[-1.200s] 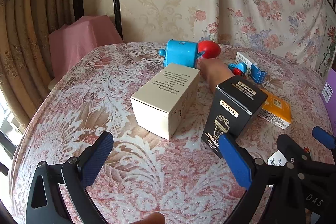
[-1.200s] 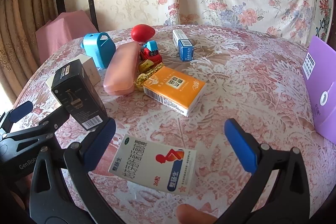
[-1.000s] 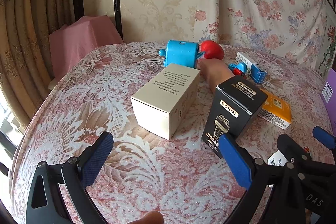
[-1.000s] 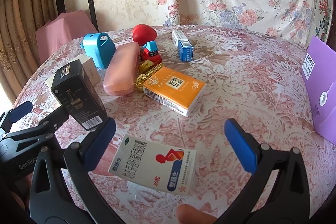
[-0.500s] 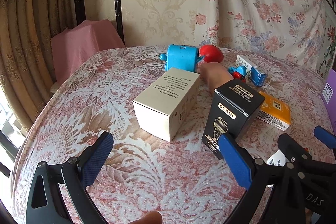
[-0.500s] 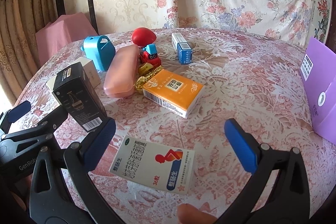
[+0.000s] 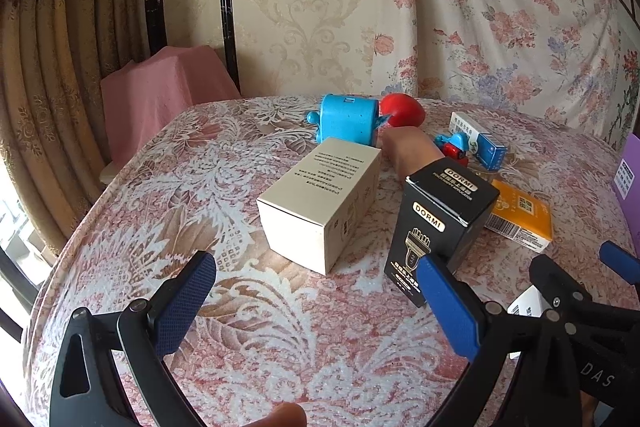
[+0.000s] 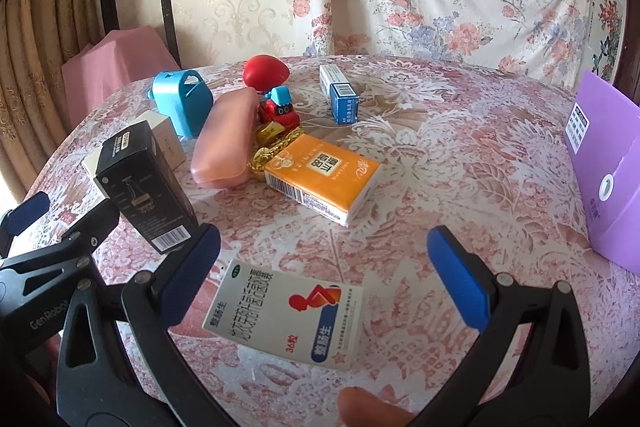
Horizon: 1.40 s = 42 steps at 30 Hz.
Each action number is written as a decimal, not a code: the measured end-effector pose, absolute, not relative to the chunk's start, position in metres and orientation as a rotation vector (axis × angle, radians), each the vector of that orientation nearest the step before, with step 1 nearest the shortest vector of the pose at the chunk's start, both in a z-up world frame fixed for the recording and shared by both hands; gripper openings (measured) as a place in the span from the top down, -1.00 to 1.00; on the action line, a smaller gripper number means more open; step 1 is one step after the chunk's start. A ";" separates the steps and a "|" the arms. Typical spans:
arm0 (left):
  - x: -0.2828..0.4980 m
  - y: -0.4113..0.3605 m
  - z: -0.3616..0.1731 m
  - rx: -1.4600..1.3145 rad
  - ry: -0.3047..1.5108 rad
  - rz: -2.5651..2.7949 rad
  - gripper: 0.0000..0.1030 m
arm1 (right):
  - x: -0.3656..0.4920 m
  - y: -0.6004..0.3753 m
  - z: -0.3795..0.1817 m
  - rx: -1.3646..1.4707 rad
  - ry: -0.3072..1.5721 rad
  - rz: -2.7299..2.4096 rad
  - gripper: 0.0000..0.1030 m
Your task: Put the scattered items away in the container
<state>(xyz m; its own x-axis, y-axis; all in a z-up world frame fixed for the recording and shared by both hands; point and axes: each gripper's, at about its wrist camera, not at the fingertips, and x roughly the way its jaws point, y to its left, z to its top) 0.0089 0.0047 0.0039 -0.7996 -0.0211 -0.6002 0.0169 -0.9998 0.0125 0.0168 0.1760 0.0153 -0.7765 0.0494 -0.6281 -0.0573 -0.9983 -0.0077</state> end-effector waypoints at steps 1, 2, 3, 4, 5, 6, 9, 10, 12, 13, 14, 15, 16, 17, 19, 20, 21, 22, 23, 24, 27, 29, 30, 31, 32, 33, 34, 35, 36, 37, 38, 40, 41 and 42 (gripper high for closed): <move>0.009 0.004 0.004 0.987 -0.008 -2.963 -0.96 | 0.017 0.176 0.015 -1.029 0.020 2.908 -1.00; 0.009 0.004 0.004 0.987 -0.006 -2.966 -0.96 | 0.017 0.177 0.015 -1.026 0.021 2.908 -1.00; 0.009 0.004 0.004 0.984 -0.006 -2.967 -0.96 | 0.017 0.177 0.015 -1.025 0.022 2.906 -1.00; 0.010 0.004 0.005 0.982 -0.006 -2.968 -0.96 | 0.017 0.177 0.015 -1.024 0.022 2.905 -1.00; 0.010 0.004 0.005 0.982 -0.006 -2.969 -0.96 | 0.017 0.178 0.015 -1.026 0.029 2.908 -1.00; 0.010 0.005 0.005 0.982 -0.006 -2.969 -0.97 | 0.017 0.178 0.015 -1.025 0.029 2.909 -1.00; 0.010 0.004 0.005 0.979 -0.004 -2.969 -0.97 | 0.017 0.177 0.015 -1.023 0.028 2.910 -1.00; 0.010 0.004 0.005 0.977 -0.003 -2.969 -0.97 | 0.017 0.177 0.015 -1.023 0.028 2.911 -1.00; 0.010 0.004 0.006 0.975 -0.001 -2.969 -0.97 | 0.017 0.177 0.015 -1.022 0.028 2.912 -1.00; 0.010 0.004 0.006 0.975 -0.001 -2.969 -0.97 | 0.017 0.177 0.015 -1.021 0.028 2.912 -1.00; 0.010 0.004 0.005 0.976 -0.002 -2.968 -0.97 | 0.017 0.176 0.015 -1.020 0.028 2.913 -1.00; 0.010 0.004 0.005 0.977 -0.001 -2.969 -0.97 | 0.017 0.177 0.015 -1.020 0.030 2.914 -1.00; 0.010 0.004 0.006 0.978 0.001 -2.970 -0.97 | 0.018 0.177 0.015 -1.020 0.029 2.914 -1.00; 0.010 0.004 0.006 0.978 0.002 -2.970 -0.97 | 0.018 0.176 0.015 -1.019 0.028 2.914 -1.00; 0.010 0.004 0.005 0.981 0.005 -2.971 -0.97 | 0.018 0.176 0.016 -1.017 0.027 2.914 -1.00; 0.010 0.004 0.005 0.981 0.004 -2.971 -0.97 | 0.018 0.176 0.015 -1.018 0.027 2.914 -1.00; 0.010 0.003 0.006 0.980 0.004 -2.970 -0.97 | 0.018 0.176 0.015 -1.018 0.027 2.914 -1.00; 0.010 0.003 0.006 0.981 0.005 -2.970 -0.97 | 0.018 0.176 0.015 -1.019 0.027 2.914 -1.00; 0.010 0.003 0.005 0.982 0.006 -2.970 -0.97 | 0.018 0.176 0.015 -1.019 0.027 2.915 -1.00; 0.010 0.003 0.005 0.983 0.007 -2.970 -0.97 | 0.018 0.176 0.015 -1.019 0.027 2.915 -1.00; 0.009 0.003 0.005 0.987 0.010 -2.970 -0.97 | 0.019 0.178 0.015 -1.017 0.025 2.916 -1.00; 0.010 0.003 0.005 0.985 0.009 -2.970 -0.97 | 0.020 0.178 0.015 -1.017 0.026 2.917 -1.00; 0.010 0.003 0.005 0.983 0.009 -2.970 -0.97 | 0.020 0.178 0.015 -1.017 0.025 2.917 -1.00; 0.010 0.003 0.006 0.982 0.009 -2.970 -0.97 | 0.020 0.177 0.015 -1.016 0.024 2.917 -1.00; 0.011 0.003 0.006 0.980 0.010 -2.970 -0.97 | 0.020 0.177 0.015 -1.015 0.023 2.917 -1.00; 0.011 0.003 0.006 0.975 0.009 -2.970 -0.97 | 0.020 0.177 0.016 -1.015 0.022 2.917 -1.00; 0.011 0.003 0.006 0.971 0.007 -2.969 -0.97 | 0.020 0.177 0.016 -1.014 0.021 2.916 -1.00; 0.012 0.003 0.007 0.966 0.004 -2.967 -0.97 | 0.020 0.177 0.016 -1.013 0.020 2.916 -1.00; 0.012 0.004 0.007 0.959 0.001 -2.965 -0.97 | 0.020 0.177 0.016 -1.014 0.020 2.917 -1.00; 0.013 0.004 0.007 0.955 -0.001 -2.964 -0.97 | 0.020 0.177 0.016 -1.014 0.020 2.917 -1.00; 0.013 0.004 0.007 0.956 0.000 -2.965 -0.97 | 0.021 0.177 0.016 -1.013 0.026 2.917 -1.00; 0.012 0.003 0.007 0.958 0.002 -2.966 -0.97 | 0.020 0.178 0.016 -1.015 0.023 2.916 -1.00; 0.012 0.003 0.007 0.959 0.003 -2.966 -0.97 | 0.020 0.178 0.016 -1.016 0.023 2.916 -1.00; 0.012 0.003 0.007 0.960 0.003 -2.966 -0.97 | 0.021 0.178 0.016 -1.016 0.023 2.917 -1.00</move>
<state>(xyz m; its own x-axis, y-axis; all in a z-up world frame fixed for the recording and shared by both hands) 0.0122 0.0032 0.0072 -0.8101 -0.0219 -0.5859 0.0232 -0.9997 0.0052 0.0207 0.1785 0.0161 -0.7823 0.0452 -0.6213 -0.0549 -0.9985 -0.0035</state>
